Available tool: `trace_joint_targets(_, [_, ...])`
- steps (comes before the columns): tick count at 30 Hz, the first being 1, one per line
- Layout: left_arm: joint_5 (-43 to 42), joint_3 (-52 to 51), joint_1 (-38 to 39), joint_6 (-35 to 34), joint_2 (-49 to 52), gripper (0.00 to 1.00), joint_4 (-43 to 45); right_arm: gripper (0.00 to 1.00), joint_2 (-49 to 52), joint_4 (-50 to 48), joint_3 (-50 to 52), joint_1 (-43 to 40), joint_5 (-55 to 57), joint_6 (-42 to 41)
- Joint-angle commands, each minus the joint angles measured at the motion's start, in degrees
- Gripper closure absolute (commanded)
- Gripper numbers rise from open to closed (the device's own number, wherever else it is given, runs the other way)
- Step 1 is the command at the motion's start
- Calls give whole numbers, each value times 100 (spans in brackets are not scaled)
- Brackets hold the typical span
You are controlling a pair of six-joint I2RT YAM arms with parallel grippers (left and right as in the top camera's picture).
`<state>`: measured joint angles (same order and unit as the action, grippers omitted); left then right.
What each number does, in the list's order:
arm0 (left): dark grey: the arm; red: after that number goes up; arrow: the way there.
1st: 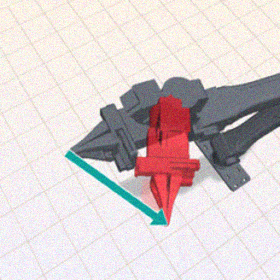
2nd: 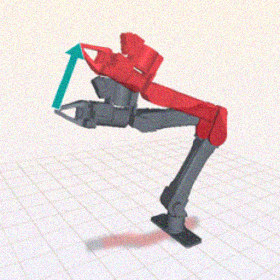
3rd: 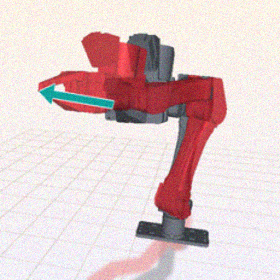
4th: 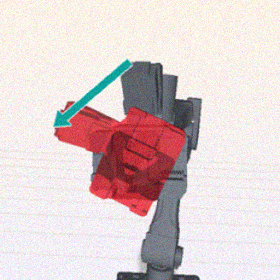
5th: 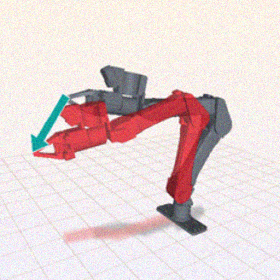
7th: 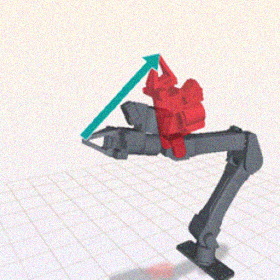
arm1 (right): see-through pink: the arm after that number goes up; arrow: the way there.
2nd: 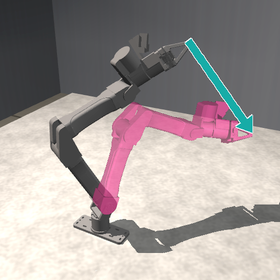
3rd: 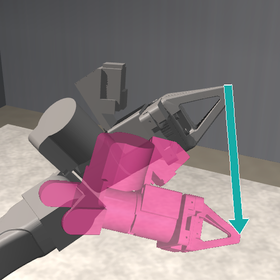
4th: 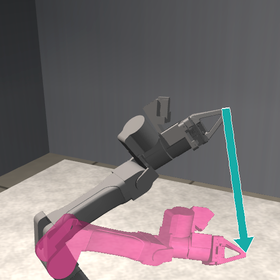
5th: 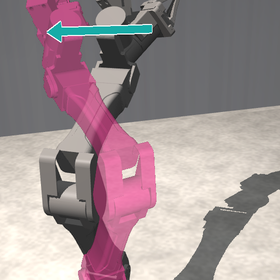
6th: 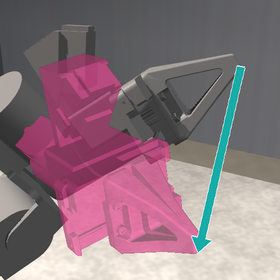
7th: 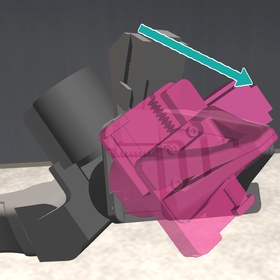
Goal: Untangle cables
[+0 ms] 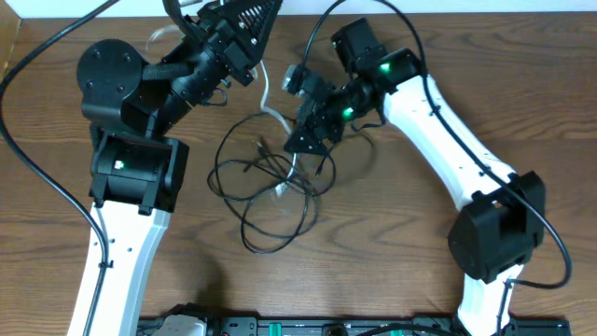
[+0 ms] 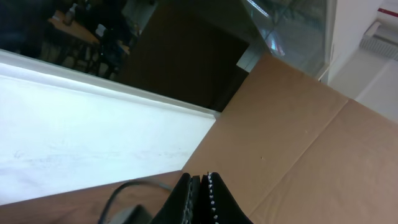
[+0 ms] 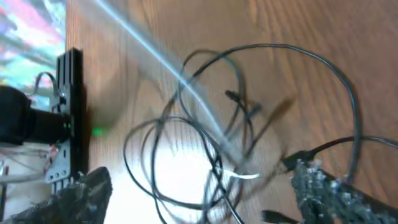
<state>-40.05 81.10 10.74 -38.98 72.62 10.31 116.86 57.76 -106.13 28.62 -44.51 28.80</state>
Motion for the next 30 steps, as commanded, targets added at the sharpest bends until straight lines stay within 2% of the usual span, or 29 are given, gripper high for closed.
trace_joint_targets(1, [-133,70,-127,-105,-96,93,168,14,468,17,20,98,-116,245])
trace_joint_targets(4, [-136,68,-343,-339,-98,93,352,22,503,-87,17,98,-415,87])
trace_joint_targets(6, [-164,68,-424,-337,-98,93,341,30,487,-315,15,94,-407,-251])
trace_joint_targets(7, [-199,68,-435,-334,-92,93,299,38,487,-450,15,87,-407,-459])
trace_joint_targets(11, [-197,68,-437,-308,-70,92,-140,88,457,-935,4,-72,-409,-1294])
trace_joint_targets(13, [-197,68,-437,-308,-61,92,-216,97,391,-1082,-4,-179,-407,-1565])
trace_joint_targets(23, [-197,68,-435,-308,-48,93,-240,99,-953,-1379,-446,-1565,-407,-2839])
trace_joint_targets(27, [-197,68,-435,-302,-11,93,-374,99,-1237,-1377,-444,-1759,-308,-3051])
trace_joint_targets(30, [-197,68,-411,-260,76,93,-706,99,-1207,-997,-444,-1753,173,-3051])
